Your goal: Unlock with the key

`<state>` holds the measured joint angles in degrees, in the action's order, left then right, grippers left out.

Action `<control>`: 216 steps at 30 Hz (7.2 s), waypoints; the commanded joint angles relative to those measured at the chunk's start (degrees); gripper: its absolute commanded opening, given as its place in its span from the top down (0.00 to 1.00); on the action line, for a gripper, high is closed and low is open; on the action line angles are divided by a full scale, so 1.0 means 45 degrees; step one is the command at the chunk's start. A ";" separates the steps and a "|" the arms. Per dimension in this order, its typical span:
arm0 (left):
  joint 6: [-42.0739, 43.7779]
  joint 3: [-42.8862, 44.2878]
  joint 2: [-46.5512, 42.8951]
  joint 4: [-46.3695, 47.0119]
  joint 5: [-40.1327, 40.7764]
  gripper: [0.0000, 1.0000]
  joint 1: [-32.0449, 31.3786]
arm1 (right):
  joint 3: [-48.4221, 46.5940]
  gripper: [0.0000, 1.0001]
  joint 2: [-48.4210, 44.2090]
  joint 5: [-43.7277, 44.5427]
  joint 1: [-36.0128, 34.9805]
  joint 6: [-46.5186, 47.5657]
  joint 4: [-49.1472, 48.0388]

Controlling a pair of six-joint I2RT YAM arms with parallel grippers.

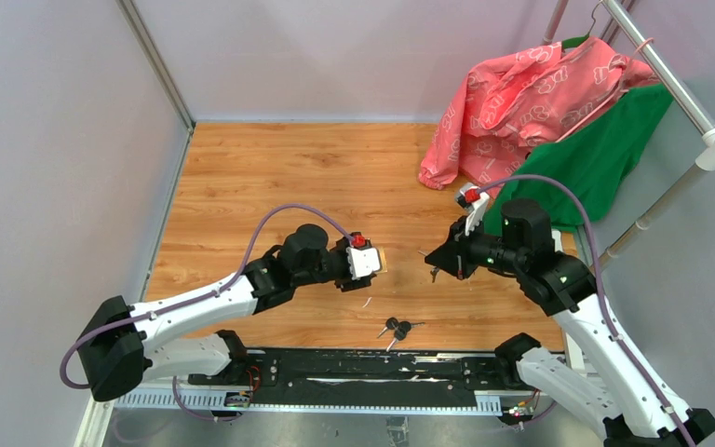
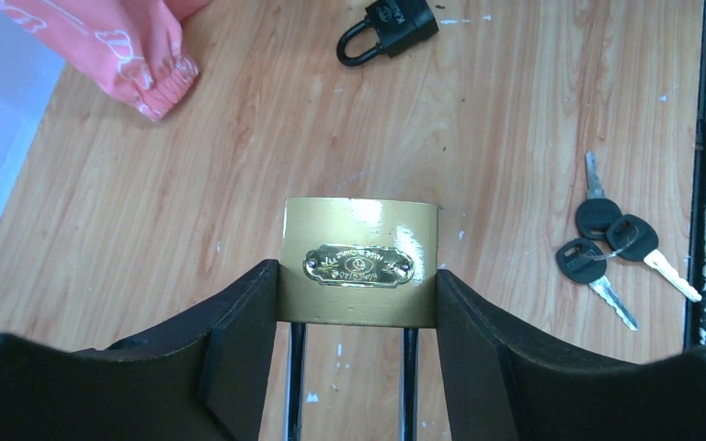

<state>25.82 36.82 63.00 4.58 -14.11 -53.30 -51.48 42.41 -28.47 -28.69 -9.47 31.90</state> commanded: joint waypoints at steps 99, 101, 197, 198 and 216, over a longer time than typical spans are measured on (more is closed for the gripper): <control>0.2388 -0.0978 -0.0099 0.7654 -0.6090 1.00 -0.0221 | -0.1114 1.00 0.2113 -0.4430 0.0653 -0.3285 0.1702; 0.2366 -0.0968 -0.0094 0.7654 -0.6066 1.00 -0.0245 | -0.1085 1.00 0.2163 -0.4440 0.0652 -0.3340 0.1607; 0.3206 -0.0099 -0.0670 0.4417 -0.4409 1.00 -0.1942 | -0.0968 0.34 0.1532 -0.3752 0.0437 -0.2383 0.1748; 0.3207 -0.0094 -0.0620 0.4396 -0.4339 1.00 -0.1918 | -0.1011 0.32 0.1476 -0.3659 0.0437 -0.2332 0.1757; 0.2959 -0.0041 0.0122 0.4929 -0.2064 1.00 -0.1585 | -0.1386 0.23 -0.0246 0.0292 0.0477 -0.1136 0.1798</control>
<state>39.97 35.77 62.87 19.18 -26.52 -61.32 -56.58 44.38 -33.08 -26.63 -16.86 40.29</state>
